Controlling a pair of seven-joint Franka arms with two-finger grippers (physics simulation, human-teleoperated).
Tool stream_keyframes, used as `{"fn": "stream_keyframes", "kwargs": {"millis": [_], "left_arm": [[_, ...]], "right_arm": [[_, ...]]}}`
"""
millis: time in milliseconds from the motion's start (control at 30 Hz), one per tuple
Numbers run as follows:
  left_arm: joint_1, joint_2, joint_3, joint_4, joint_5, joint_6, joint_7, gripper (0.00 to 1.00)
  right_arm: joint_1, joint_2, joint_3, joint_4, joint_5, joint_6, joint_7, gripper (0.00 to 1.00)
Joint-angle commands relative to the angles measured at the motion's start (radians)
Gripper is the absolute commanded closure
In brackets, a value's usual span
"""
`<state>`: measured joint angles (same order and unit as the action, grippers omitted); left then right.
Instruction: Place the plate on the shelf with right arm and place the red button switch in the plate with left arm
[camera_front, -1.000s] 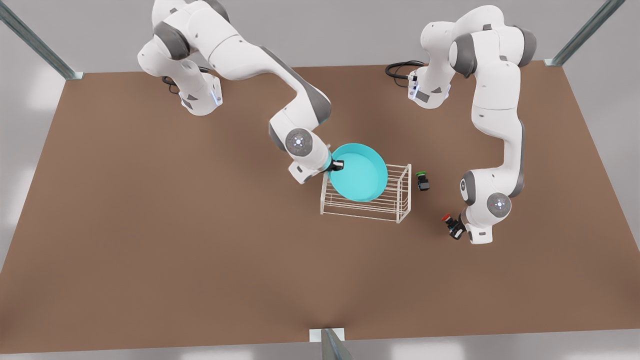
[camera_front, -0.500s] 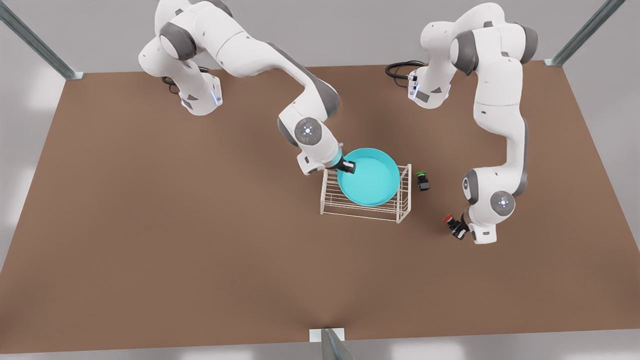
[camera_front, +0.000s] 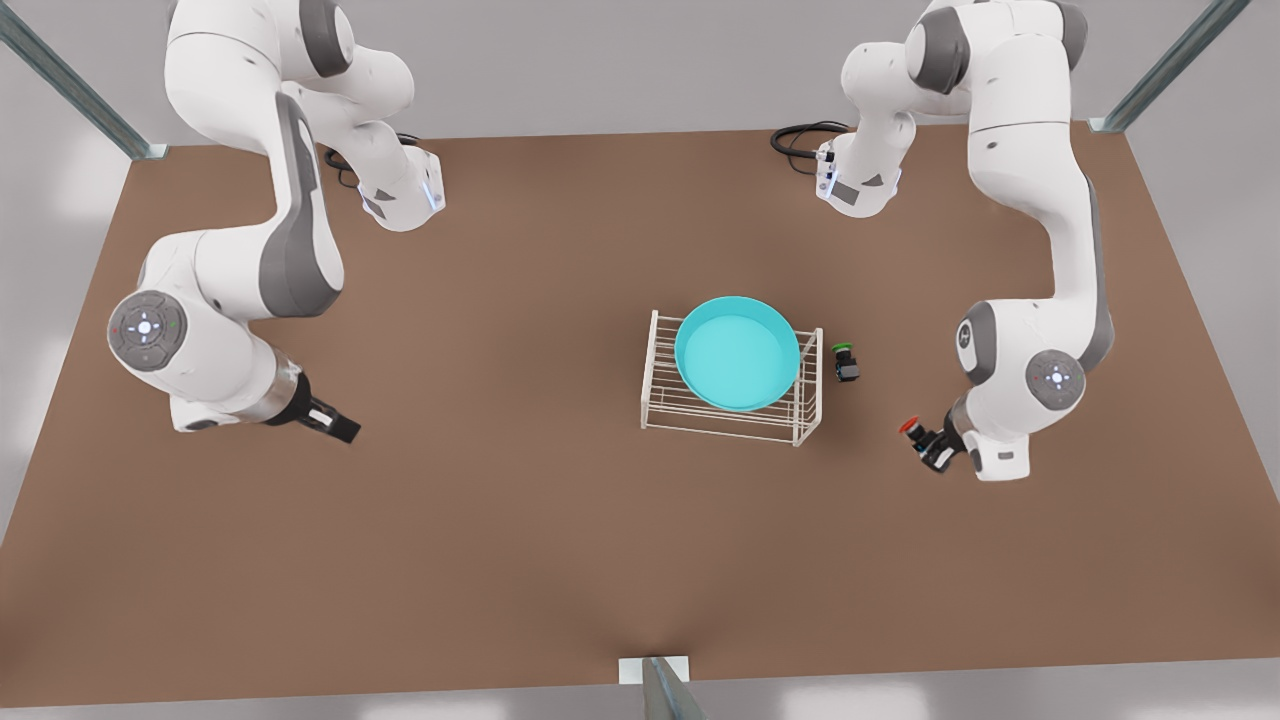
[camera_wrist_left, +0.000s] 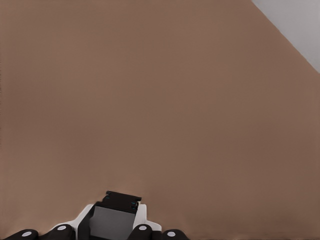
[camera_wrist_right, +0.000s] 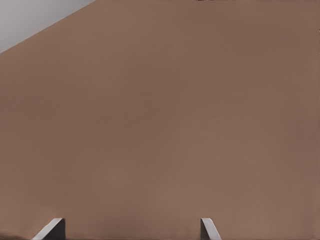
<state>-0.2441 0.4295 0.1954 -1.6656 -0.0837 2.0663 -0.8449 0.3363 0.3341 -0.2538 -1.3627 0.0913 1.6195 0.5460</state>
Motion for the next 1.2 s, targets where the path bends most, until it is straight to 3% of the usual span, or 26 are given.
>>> {"fn": "stream_keyframes", "kwargs": {"millis": [0,133,300,600,833,867,900,967,1067,1167], "left_arm": [[-0.01,-0.018,-0.001,0.046,0.021,-0.255,-0.085,0.59],[-0.035,-0.06,-0.001,0.067,0.035,-0.347,-0.126,0.59],[-0.196,-0.071,-0.011,0.112,0.022,-0.406,-0.393,0.59],[-0.204,-0.058,-0.277,0.156,0.018,-0.431,-0.775,0.59],[-0.28,-0.037,-0.28,0.15,0.025,-0.426,-0.818,0.59],[-0.28,-0.037,-0.28,0.15,0.03,-0.428,-0.816,0.45],[-0.282,-0.037,-0.28,0.148,0.035,-0.428,-0.815,0.1],[-0.282,-0.04,-0.28,0.148,0.058,-0.428,-0.815,0.0],[-0.253,-0.07,-0.243,0.152,0.093,-0.446,-0.717,0.0],[-0.222,-0.118,-0.001,0.184,0.096,-0.5,-0.074,0.0]], "right_arm": [[0.003,0.003,0.001,0.001,-0.032,-0.046,-0.644,0.0],[0.004,0.025,0.001,-0.003,-0.025,-0.043,-0.623,0.0],[-0.003,0.065,-0.007,-0.004,-0.03,-0.044,-0.626,0.0],[-0.005,0.069,-0.061,-0.006,-0.024,-0.069,-0.635,0.0],[-0.005,0.085,-0.079,-0.007,-0.019,-0.082,-0.635,0.0],[-0.005,0.085,-0.081,-0.006,-0.019,-0.084,-0.635,0.0],[-0.005,0.085,-0.081,-0.006,-0.019,-0.084,-0.635,0.0],[-0.005,0.083,-0.082,-0.004,-0.019,-0.084,-0.635,0.0],[-0.005,0.083,-0.082,-0.004,-0.019,-0.084,-0.635,0.0],[-0.003,0.082,-0.081,-0.001,-0.018,-0.084,-0.635,0.0]]}}
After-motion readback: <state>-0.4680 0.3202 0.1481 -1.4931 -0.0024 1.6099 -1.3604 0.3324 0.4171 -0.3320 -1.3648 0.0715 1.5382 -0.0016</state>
